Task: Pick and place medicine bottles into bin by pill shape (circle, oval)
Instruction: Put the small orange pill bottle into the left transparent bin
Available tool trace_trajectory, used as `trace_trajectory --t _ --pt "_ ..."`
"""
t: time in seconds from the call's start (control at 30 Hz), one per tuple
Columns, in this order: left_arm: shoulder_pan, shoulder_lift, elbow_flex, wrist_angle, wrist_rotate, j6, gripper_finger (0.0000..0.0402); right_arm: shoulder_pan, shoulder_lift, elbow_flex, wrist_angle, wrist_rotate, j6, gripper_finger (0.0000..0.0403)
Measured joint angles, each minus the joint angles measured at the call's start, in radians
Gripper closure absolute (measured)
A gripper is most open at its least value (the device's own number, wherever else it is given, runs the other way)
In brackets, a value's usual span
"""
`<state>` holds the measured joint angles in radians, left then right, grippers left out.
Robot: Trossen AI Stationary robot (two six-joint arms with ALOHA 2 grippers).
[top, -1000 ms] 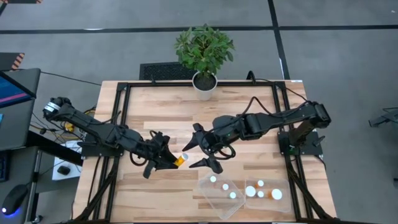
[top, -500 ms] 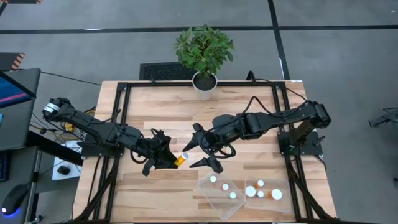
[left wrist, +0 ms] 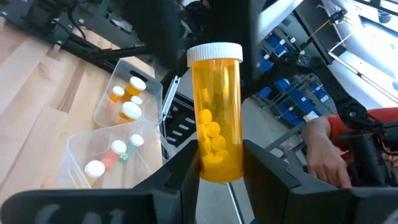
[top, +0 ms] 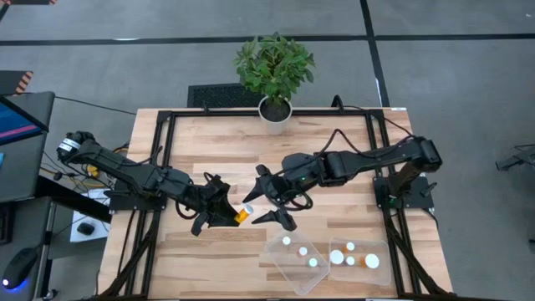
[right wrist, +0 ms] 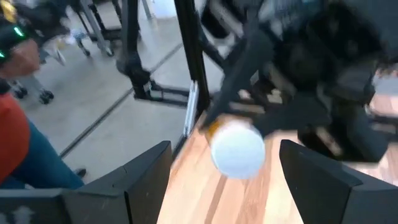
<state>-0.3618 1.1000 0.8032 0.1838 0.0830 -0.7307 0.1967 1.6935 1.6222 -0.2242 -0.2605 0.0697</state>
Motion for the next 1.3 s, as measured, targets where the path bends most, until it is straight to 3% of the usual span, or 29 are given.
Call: trace_trajectory --t 0.17,0.57,1.3 --pt "0.000 0.000 0.000 -0.011 0.000 0.000 0.0303 -0.011 0.024 0.000 0.026 -0.049 0.015 0.0099" --pt "0.000 0.000 0.000 -0.015 0.009 -0.014 0.0303 -0.010 0.025 -0.001 0.032 -0.055 0.011 0.0112" --pt "0.000 0.000 0.000 -0.011 0.015 -0.024 0.0300 -0.008 0.025 -0.001 0.031 -0.051 0.009 0.0292"
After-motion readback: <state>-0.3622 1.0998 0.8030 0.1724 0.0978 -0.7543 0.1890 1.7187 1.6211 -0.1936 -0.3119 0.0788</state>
